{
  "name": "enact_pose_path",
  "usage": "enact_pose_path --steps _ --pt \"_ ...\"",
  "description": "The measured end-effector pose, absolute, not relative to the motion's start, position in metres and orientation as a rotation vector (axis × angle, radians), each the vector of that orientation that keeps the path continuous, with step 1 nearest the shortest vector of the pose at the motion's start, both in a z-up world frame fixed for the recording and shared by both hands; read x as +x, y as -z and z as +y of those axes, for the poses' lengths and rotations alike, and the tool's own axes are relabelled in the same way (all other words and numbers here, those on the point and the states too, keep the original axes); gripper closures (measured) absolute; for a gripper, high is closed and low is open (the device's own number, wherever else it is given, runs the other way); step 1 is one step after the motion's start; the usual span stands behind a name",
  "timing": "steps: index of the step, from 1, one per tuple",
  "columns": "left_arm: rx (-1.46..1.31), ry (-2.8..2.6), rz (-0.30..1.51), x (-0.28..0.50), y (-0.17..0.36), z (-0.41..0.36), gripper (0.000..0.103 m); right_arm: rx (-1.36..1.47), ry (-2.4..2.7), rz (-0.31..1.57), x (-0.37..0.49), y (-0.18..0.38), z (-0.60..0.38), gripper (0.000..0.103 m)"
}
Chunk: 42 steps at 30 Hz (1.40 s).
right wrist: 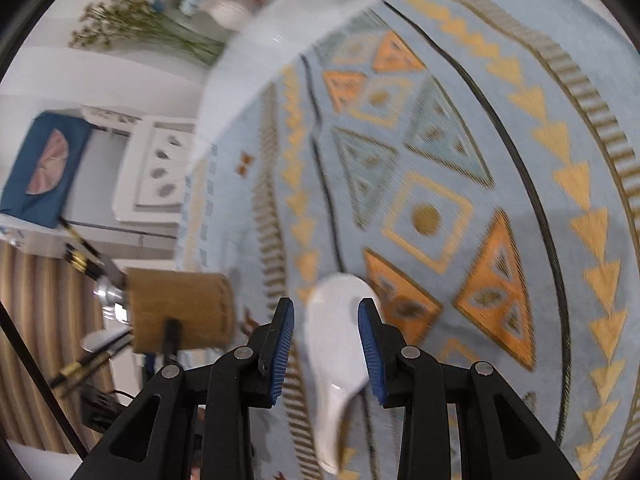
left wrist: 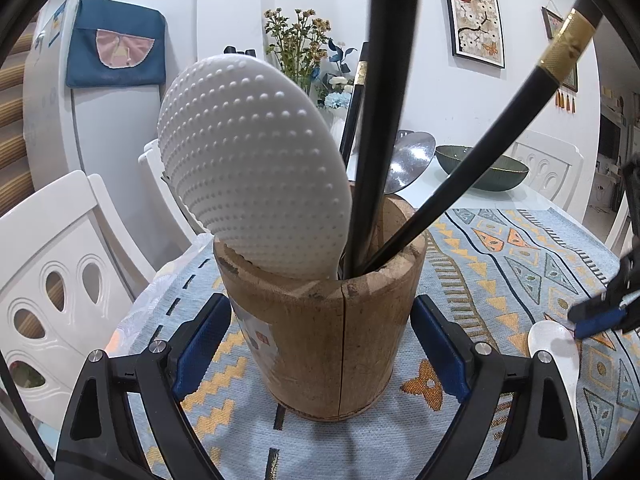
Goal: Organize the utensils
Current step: 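Move the open right gripper back over the white ceramic spoon, then close the right gripper on the white ceramic spoon's handle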
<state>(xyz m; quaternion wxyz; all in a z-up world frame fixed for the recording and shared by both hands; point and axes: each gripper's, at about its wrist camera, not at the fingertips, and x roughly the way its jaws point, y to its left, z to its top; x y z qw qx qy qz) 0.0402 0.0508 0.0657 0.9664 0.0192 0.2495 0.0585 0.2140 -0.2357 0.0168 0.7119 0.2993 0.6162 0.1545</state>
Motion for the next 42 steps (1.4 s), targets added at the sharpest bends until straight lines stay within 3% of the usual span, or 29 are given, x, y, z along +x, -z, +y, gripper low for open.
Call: enact_pose_path --steps 4,12,22,38,39,42 --pt "0.037 -0.116 0.510 0.040 -0.065 0.051 0.011 0.633 -0.335 1.435 0.208 -0.001 -0.233 0.071" --pt "0.033 -0.113 0.513 0.040 -0.064 0.051 0.011 0.699 -0.418 1.393 0.214 -0.009 -0.224 0.071" --pt "0.027 -0.109 0.516 0.042 -0.064 0.053 0.011 0.350 -0.511 1.455 0.224 -0.021 -0.149 0.071" --pt "0.014 -0.099 0.521 0.043 -0.063 0.057 0.011 0.231 -0.681 1.507 0.225 -0.024 -0.084 0.071" --pt "0.012 -0.098 0.522 0.043 -0.063 0.058 0.011 0.227 -0.682 1.510 0.227 -0.020 -0.083 0.072" --pt "0.012 -0.098 0.522 0.043 -0.063 0.058 0.011 0.207 -0.684 1.521 0.227 -0.011 -0.082 0.099"
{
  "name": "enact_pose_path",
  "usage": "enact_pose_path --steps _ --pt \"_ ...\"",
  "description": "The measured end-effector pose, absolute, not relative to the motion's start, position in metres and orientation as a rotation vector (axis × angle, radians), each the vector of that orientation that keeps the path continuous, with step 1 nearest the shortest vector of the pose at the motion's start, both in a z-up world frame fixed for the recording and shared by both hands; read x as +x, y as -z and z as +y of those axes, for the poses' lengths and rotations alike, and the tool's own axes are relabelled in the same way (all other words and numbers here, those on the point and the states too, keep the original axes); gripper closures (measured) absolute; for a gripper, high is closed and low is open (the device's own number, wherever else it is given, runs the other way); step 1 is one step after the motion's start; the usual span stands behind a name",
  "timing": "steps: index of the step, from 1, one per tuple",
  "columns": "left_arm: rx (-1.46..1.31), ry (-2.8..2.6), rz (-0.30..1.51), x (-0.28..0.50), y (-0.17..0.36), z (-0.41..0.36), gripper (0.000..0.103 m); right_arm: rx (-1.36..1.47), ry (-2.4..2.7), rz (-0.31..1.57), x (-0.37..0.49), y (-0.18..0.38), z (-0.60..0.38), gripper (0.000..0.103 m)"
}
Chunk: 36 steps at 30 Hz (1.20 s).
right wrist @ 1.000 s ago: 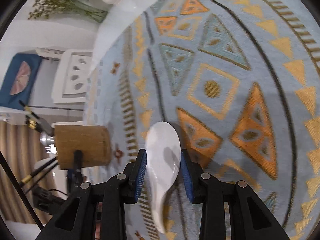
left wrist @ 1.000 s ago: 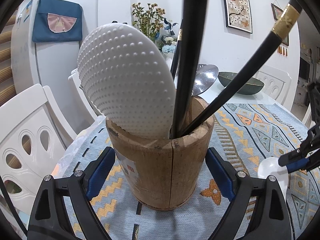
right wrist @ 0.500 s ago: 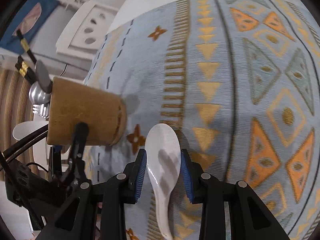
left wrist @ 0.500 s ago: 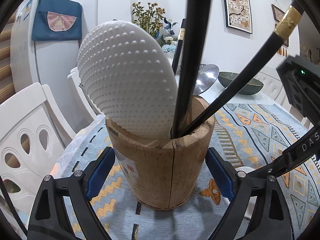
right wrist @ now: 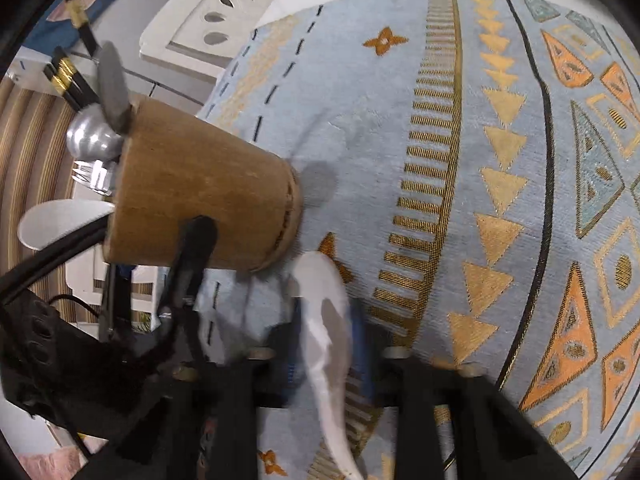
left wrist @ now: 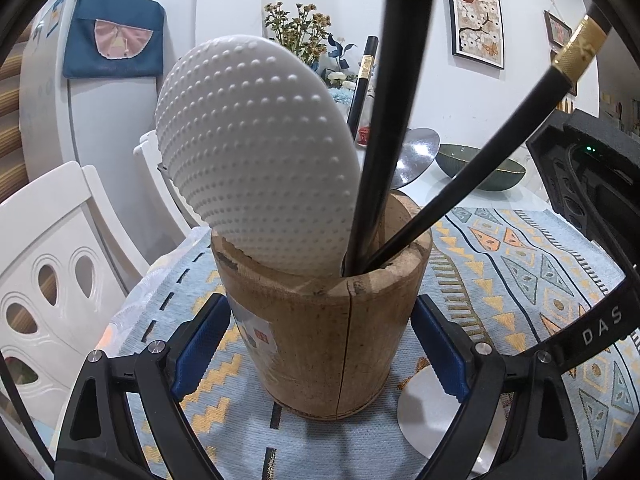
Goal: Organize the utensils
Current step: 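Close the right gripper on the white ceramic spoon's handle, then lift the white spoon with the right gripper and carry it toward the holder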
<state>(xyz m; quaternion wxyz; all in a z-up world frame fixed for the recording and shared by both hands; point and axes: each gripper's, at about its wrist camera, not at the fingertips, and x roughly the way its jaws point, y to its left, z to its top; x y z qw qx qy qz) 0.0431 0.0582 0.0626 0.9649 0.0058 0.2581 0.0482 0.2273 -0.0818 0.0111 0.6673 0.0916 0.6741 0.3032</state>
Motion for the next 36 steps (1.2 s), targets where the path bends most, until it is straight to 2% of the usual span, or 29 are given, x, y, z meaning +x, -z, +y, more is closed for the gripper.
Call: enact_pose_path --steps 6,12,21,26,32,36 --pt "0.013 -0.098 0.525 0.043 -0.062 0.058 0.011 0.107 -0.692 1.441 0.219 -0.040 -0.080 0.101" --pt "0.012 -0.099 0.527 0.044 -0.062 0.058 0.011 -0.101 -0.452 1.389 0.229 -0.065 -0.108 0.101" --pt "0.008 -0.094 0.538 0.046 -0.061 0.059 0.011 -0.181 -0.391 1.429 0.239 -0.057 -0.095 0.098" --pt "0.007 -0.094 0.539 0.046 -0.061 0.059 0.010 -0.234 -0.422 1.445 0.237 -0.054 -0.079 0.093" --pt "0.006 -0.092 0.540 0.046 -0.061 0.060 0.010 -0.240 -0.407 1.531 0.241 -0.015 -0.075 0.091" --pt "0.005 -0.092 0.540 0.046 -0.061 0.059 0.010 -0.240 -0.405 1.526 0.241 -0.010 -0.072 0.091"
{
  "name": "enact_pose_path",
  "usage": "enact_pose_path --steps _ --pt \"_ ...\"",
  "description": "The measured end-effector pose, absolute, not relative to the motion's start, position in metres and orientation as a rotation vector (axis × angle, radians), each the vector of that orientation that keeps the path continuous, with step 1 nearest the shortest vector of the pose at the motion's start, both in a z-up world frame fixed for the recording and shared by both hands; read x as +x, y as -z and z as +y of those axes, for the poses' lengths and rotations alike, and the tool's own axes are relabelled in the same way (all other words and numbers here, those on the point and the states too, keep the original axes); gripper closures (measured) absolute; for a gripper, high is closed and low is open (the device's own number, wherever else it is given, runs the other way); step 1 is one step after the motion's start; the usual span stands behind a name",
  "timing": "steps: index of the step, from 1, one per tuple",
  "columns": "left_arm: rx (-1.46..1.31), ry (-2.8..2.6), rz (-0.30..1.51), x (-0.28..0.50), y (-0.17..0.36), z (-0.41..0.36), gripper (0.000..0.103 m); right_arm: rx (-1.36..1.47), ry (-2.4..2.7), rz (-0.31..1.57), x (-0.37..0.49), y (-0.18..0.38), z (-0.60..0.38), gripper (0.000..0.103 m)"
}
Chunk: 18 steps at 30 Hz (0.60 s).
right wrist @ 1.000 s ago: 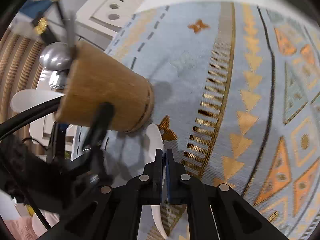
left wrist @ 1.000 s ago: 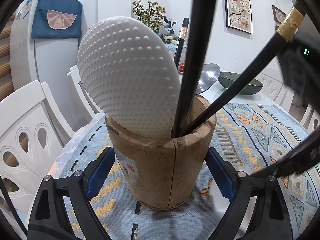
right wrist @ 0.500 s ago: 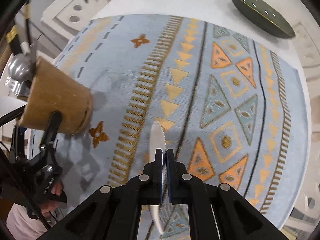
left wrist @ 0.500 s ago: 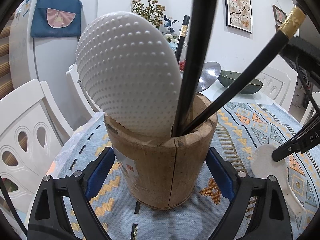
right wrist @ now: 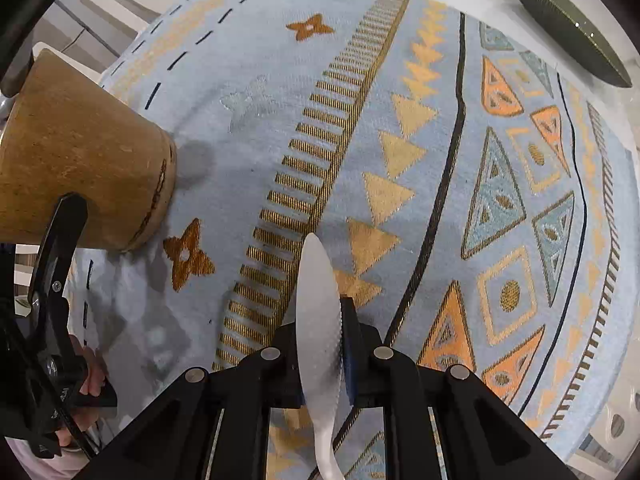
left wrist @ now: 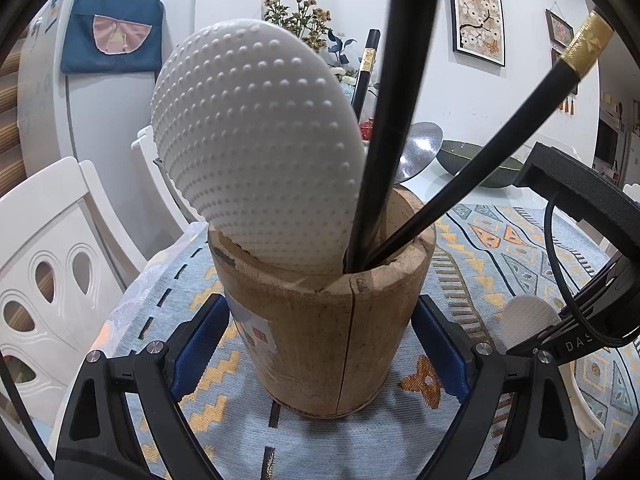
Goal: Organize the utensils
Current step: 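Lift the white spoon with the right gripper and carry it toward the holder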
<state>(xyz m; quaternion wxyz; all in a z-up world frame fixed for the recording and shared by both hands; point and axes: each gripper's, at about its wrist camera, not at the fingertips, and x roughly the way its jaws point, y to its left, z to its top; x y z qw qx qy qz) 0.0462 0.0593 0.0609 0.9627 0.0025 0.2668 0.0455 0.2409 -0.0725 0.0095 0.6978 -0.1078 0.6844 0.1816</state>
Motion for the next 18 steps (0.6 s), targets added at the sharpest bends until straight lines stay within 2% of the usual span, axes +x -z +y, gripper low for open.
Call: enact_pose_path --steps 18 --pt "0.009 -0.094 0.538 0.046 -0.060 0.060 0.011 -0.153 -0.446 1.539 0.254 -0.011 -0.097 0.089"
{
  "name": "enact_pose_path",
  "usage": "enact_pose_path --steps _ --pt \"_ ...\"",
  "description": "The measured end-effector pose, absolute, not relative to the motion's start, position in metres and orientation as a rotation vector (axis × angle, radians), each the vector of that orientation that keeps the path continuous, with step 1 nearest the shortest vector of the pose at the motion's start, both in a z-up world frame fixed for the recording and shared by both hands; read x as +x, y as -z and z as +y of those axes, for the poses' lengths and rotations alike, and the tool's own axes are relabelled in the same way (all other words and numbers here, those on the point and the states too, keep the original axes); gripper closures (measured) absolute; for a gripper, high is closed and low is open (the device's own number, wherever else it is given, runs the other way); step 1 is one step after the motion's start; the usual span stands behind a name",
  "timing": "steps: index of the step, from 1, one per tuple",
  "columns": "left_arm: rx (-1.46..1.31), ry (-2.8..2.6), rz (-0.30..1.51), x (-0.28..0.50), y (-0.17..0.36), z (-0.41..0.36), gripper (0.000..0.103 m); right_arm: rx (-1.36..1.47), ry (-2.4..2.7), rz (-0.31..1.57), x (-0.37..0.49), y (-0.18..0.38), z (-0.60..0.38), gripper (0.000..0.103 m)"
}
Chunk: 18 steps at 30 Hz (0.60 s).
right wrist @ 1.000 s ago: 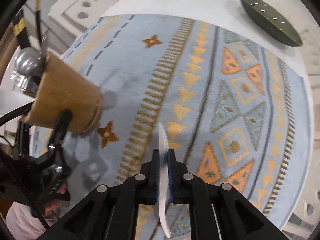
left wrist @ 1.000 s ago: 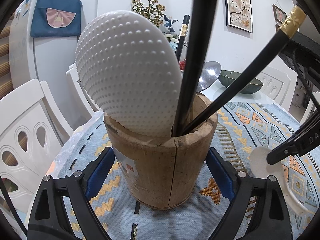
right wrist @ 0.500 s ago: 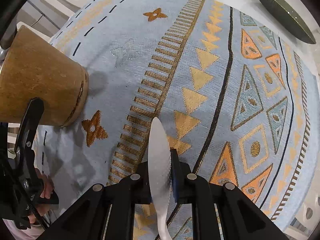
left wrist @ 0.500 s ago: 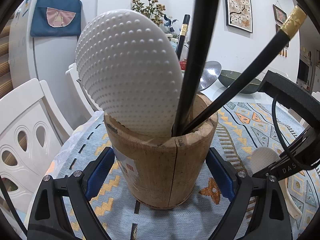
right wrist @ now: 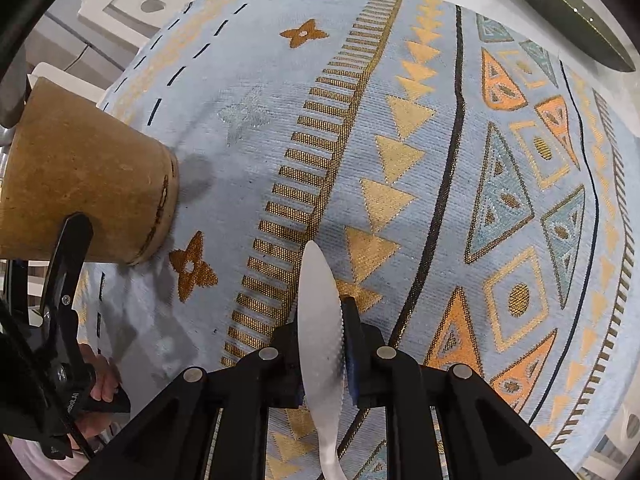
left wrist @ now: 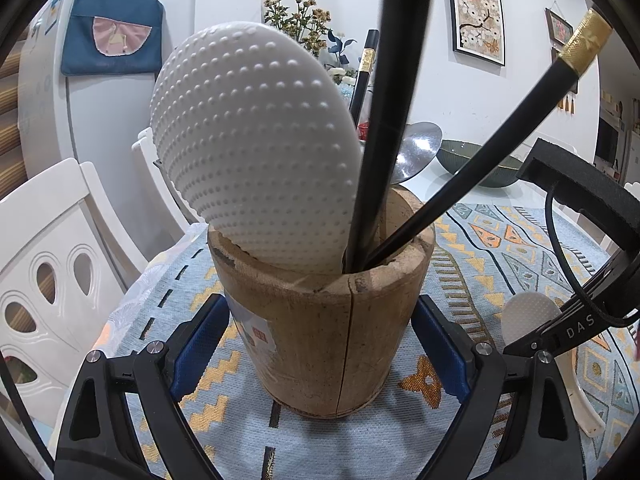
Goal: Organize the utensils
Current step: 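Lift the white spoon with the right gripper and carry it toward the holder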
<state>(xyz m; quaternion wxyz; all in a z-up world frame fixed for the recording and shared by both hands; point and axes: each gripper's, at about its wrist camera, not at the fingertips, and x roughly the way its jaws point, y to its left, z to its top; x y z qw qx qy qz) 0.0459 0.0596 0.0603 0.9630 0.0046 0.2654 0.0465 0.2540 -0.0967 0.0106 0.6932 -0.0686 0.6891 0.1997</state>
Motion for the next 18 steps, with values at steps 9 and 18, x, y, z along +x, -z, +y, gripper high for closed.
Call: enact_pose_path --steps 9,18 --pt "0.013 -0.097 0.528 0.044 -0.060 0.060 0.011 -0.119 -0.459 1.549 0.263 -0.008 -0.108 0.089" --pt "0.011 -0.096 0.529 0.044 -0.061 0.059 0.011 -0.033 -0.485 1.400 0.234 -0.013 -0.130 0.093"
